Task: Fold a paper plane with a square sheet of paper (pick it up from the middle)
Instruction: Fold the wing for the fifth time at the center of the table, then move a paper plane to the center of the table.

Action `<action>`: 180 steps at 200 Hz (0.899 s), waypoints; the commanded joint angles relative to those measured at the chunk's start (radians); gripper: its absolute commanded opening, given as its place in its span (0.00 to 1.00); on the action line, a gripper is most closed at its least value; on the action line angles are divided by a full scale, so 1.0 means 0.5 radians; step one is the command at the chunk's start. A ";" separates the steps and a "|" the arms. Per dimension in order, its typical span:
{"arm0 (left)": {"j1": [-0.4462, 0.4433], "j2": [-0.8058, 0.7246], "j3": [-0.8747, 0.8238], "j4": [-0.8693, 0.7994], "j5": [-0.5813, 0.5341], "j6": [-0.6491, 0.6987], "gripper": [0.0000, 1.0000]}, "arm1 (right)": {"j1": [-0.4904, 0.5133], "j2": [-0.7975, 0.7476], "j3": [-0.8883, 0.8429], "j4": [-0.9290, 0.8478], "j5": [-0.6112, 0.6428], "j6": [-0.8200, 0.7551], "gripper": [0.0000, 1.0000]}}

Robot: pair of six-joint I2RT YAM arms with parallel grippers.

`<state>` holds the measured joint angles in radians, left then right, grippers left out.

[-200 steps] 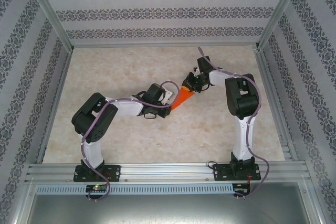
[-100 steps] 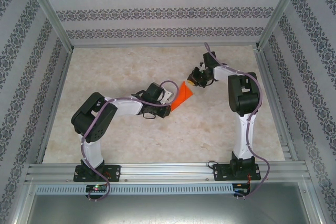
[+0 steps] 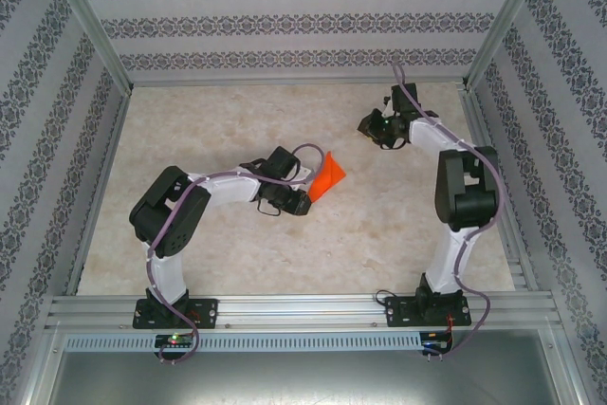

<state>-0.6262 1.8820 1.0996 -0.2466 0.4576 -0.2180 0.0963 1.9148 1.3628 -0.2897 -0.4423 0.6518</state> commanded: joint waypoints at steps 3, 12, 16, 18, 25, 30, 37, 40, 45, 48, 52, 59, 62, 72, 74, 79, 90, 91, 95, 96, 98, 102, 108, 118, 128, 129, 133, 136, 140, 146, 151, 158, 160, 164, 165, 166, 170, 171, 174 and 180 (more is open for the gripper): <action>0.001 -0.087 0.117 -0.268 0.014 -0.027 0.33 | 0.052 -0.166 -0.205 0.008 -0.045 -0.118 0.27; 0.001 -0.107 0.141 -0.293 -0.007 -0.024 0.36 | 0.056 -0.229 -0.279 0.027 -0.045 -0.132 0.29; 0.001 -0.119 0.147 -0.299 -0.017 -0.024 0.38 | 0.057 -0.252 -0.309 0.028 -0.045 -0.135 0.30; 0.001 -0.125 0.149 -0.300 -0.023 -0.022 0.39 | 0.057 -0.263 -0.321 0.028 -0.044 -0.137 0.31; -0.001 -0.144 0.152 -0.304 -0.041 -0.025 0.41 | 0.062 -0.308 -0.365 0.030 -0.040 -0.150 0.32; 0.001 -0.155 0.151 -0.306 -0.057 -0.029 0.42 | 0.063 -0.336 -0.400 0.032 -0.036 -0.158 0.33; -0.002 -0.165 0.153 -0.307 -0.084 -0.030 0.44 | 0.064 -0.373 -0.441 0.039 -0.029 -0.169 0.34; -0.002 -0.166 0.153 -0.310 -0.094 -0.030 0.45 | 0.065 -0.386 -0.456 0.038 -0.028 -0.170 0.35; -0.002 -0.165 0.158 -0.312 -0.113 -0.030 0.46 | 0.066 -0.408 -0.490 0.044 -0.024 -0.174 0.35; -0.002 -0.159 0.163 -0.315 -0.119 -0.029 0.46 | 0.065 -0.414 -0.505 0.048 -0.024 -0.172 0.36; -0.002 -0.150 0.173 -0.324 -0.131 -0.024 0.47 | 0.067 -0.433 -0.528 0.054 -0.023 -0.173 0.36; -0.005 -0.126 0.201 -0.344 -0.136 -0.015 0.47 | 0.067 -0.453 -0.563 0.066 -0.025 -0.172 0.36; -0.007 -0.116 0.215 -0.352 -0.136 -0.011 0.47 | 0.067 -0.463 -0.577 0.074 -0.030 -0.171 0.37; -0.016 -0.080 0.260 -0.371 -0.126 -0.006 0.48 | 0.068 -0.489 -0.620 0.090 -0.036 -0.169 0.38; -0.019 -0.074 0.267 -0.374 -0.124 -0.001 0.48 | 0.068 -0.493 -0.628 0.091 -0.036 -0.170 0.38; -0.029 -0.055 0.293 -0.384 -0.127 0.001 0.49 | 0.068 -0.503 -0.646 0.096 -0.036 -0.170 0.39; -0.055 -0.017 0.348 -0.407 -0.135 0.014 0.49 | 0.066 -0.518 -0.679 0.095 -0.036 -0.179 0.40; -0.057 -0.013 0.354 -0.410 -0.139 0.015 0.49 | 0.067 -0.518 -0.682 0.095 -0.036 -0.179 0.40; -0.068 0.002 0.375 -0.419 -0.153 0.025 0.49 | 0.065 -0.522 -0.692 0.097 -0.035 -0.180 0.40; -0.069 0.007 0.381 -0.420 -0.157 0.027 0.49 | 0.065 -0.524 -0.693 0.096 -0.037 -0.180 0.40; -0.072 0.017 0.391 -0.430 -0.170 0.029 0.49 | 0.066 -0.525 -0.698 0.098 -0.038 -0.183 0.40; -0.078 0.036 0.410 -0.444 -0.200 0.033 0.49 | 0.065 -0.528 -0.708 0.101 -0.040 -0.184 0.41; -0.082 0.065 0.444 -0.462 -0.235 0.033 0.49 | 0.065 -0.536 -0.724 0.109 -0.043 -0.182 0.41; -0.082 0.122 0.500 -0.493 -0.267 0.044 0.49 | 0.067 -0.545 -0.750 0.125 -0.054 -0.180 0.41; -0.086 0.166 0.540 -0.501 -0.310 0.044 0.49 | 0.066 -0.555 -0.772 0.140 -0.062 -0.175 0.41; -0.085 0.172 0.543 -0.501 -0.314 0.044 0.49 | 0.066 -0.555 -0.775 0.140 -0.063 -0.175 0.42; -0.085 0.190 0.558 -0.508 -0.328 0.043 0.49 | 0.065 -0.554 -0.784 0.141 -0.064 -0.175 0.42; -0.085 0.206 0.570 -0.516 -0.336 0.043 0.49 | 0.066 -0.557 -0.788 0.143 -0.065 -0.175 0.42; -0.085 0.224 0.590 -0.531 -0.352 0.042 0.49 | 0.065 -0.556 -0.793 0.144 -0.064 -0.177 0.42; -0.085 0.253 0.614 -0.555 -0.387 0.041 0.49 | 0.065 -0.554 -0.803 0.144 -0.069 -0.180 0.42; -0.085 0.271 0.632 -0.574 -0.418 0.040 0.49 | 0.065 -0.556 -0.808 0.143 -0.072 -0.183 0.42; -0.085 0.290 0.651 -0.595 -0.467 0.035 0.49 | 0.065 -0.556 -0.814 0.145 -0.070 -0.186 0.42; -0.085 0.293 0.655 -0.600 -0.481 0.036 0.49 | 0.065 -0.557 -0.816 0.145 -0.068 -0.187 0.42; -0.087 0.298 0.664 -0.606 -0.503 0.034 0.49 | 0.065 -0.559 -0.817 0.145 -0.064 -0.191 0.42; -0.088 0.298 0.664 -0.607 -0.506 0.034 0.49 | 0.065 -0.559 -0.819 0.145 -0.062 -0.190 0.42; -0.086 0.298 0.665 -0.606 -0.510 0.036 0.49 | 0.065 -0.559 -0.820 0.144 -0.063 -0.192 0.42; -0.082 0.299 0.665 -0.606 -0.519 0.035 0.49 | 0.065 -0.564 -0.824 0.142 -0.060 -0.196 0.42; -0.082 0.300 0.665 -0.605 -0.521 0.034 0.48 | 0.065 -0.565 -0.824 0.143 -0.059 -0.194 0.42; -0.081 0.299 0.663 -0.601 -0.526 0.033 0.48 | 0.065 -0.565 -0.829 0.143 -0.055 -0.195 0.42; -0.074 0.291 0.660 -0.593 -0.536 0.026 0.47 | 0.062 -0.565 -0.830 0.142 -0.052 -0.196 0.42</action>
<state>-0.6659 2.0247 1.4014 -0.4801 0.2676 -0.2131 0.1272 1.6653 0.9657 -0.2340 -0.4606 0.5755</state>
